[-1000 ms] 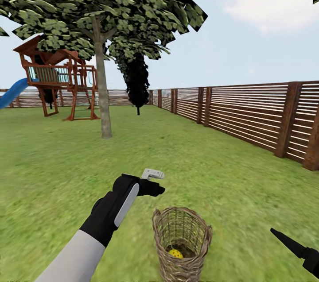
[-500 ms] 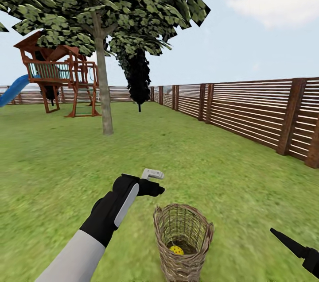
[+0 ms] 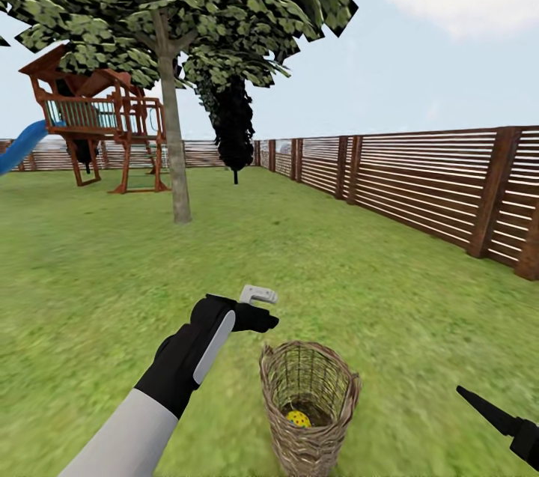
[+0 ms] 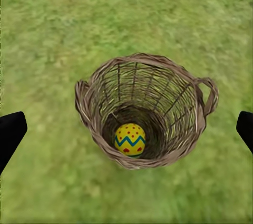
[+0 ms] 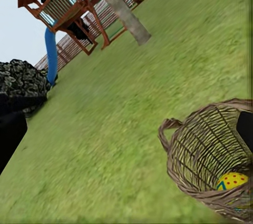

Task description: Take the three Easter eggs out of the wicker basket on the lawn in the garden, then place them on the lawn next to a single tree (choose any tree) so that all three eggs are next to the same tree and none are left in the basket.

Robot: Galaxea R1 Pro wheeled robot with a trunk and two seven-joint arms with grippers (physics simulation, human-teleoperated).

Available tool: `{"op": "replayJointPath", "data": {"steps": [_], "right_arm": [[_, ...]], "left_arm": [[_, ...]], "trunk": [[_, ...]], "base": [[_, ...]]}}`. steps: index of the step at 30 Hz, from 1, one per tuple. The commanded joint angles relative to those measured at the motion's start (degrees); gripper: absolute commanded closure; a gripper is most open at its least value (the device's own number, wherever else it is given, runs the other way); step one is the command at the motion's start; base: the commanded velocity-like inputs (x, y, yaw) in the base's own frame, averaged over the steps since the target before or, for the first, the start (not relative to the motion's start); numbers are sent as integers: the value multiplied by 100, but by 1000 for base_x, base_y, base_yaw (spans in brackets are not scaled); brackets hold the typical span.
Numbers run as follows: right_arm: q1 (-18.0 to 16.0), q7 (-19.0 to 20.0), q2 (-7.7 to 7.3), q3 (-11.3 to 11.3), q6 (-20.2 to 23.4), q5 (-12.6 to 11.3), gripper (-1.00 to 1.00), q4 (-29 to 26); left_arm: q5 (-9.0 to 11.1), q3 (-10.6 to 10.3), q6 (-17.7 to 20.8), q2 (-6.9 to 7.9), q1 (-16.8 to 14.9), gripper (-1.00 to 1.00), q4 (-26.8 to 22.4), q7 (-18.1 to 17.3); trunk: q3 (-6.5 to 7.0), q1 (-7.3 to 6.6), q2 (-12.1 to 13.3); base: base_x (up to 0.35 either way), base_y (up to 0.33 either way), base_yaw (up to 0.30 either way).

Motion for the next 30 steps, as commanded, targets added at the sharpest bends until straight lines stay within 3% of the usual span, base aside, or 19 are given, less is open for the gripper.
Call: {"op": "replayJointPath", "data": {"steps": [1,30], "right_arm": [[2,-15,-2,1,38,-29,-100,-2],[2,-71,48,-25,38,-72,-100,-15]], "left_arm": [[19,-5,21,-1,-4,-100,-1,18],[-18,-47,28,-9,-4,-100,49,49]], "trunk": [[4,-23,38],[290,-660,1202]], "base": [[0,0,0],[0,0,3]]}}
